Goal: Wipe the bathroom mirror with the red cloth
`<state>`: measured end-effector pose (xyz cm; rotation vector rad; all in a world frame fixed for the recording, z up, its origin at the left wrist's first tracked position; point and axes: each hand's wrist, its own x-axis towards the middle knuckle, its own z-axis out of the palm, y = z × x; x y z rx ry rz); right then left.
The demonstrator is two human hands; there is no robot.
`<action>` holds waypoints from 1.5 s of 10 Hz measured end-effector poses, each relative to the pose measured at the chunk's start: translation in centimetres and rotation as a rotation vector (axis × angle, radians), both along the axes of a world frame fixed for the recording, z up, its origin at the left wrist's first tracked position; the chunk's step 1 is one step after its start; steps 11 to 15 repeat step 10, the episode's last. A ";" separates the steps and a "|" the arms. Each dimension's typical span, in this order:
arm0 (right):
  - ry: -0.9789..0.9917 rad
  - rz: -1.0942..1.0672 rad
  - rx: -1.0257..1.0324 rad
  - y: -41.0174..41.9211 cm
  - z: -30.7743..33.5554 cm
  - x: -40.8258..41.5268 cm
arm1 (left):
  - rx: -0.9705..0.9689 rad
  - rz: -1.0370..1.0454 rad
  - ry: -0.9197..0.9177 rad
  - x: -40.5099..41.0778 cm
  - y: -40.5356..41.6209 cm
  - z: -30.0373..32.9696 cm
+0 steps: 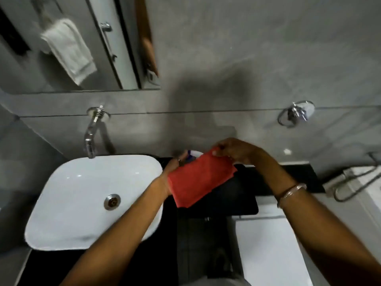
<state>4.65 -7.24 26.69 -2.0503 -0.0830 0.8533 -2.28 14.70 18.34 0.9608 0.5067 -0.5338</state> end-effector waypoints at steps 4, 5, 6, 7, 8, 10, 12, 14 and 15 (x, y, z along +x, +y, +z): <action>0.129 -0.583 -0.102 -14.5 -22.7 -1.7 | 0.383 -0.151 0.423 0.2 -13.8 -15.6; 0.107 -0.669 -0.100 -15.2 -25.8 0.1 | 0.511 -0.058 0.351 2.9 -15.1 -18.2; 0.100 -0.693 -0.134 -15.3 -29.1 1.7 | 0.653 0.004 0.302 5.4 -15.8 -21.4; 0.120 -0.653 -0.197 -14.4 -31.3 1.3 | 0.839 -0.067 0.292 6.1 -15.8 -23.3; 0.123 -0.635 -0.227 -13.7 -32.2 0.6 | 0.937 -0.175 0.229 5.4 -15.7 -23.4; -0.021 -0.507 -0.319 -12.2 -28.6 -0.5 | 0.996 -0.245 -0.006 2.3 -15.0 -19.6; -0.021 -0.507 -0.319 -12.2 -28.6 -0.5 | 0.996 -0.245 -0.006 2.3 -15.0 -19.6; -0.021 -0.507 -0.319 -12.2 -28.6 -0.5 | 0.996 -0.245 -0.006 2.3 -15.0 -19.6; -0.021 -0.507 -0.319 -12.2 -28.6 -0.5 | 0.996 -0.245 -0.006 2.3 -15.0 -19.6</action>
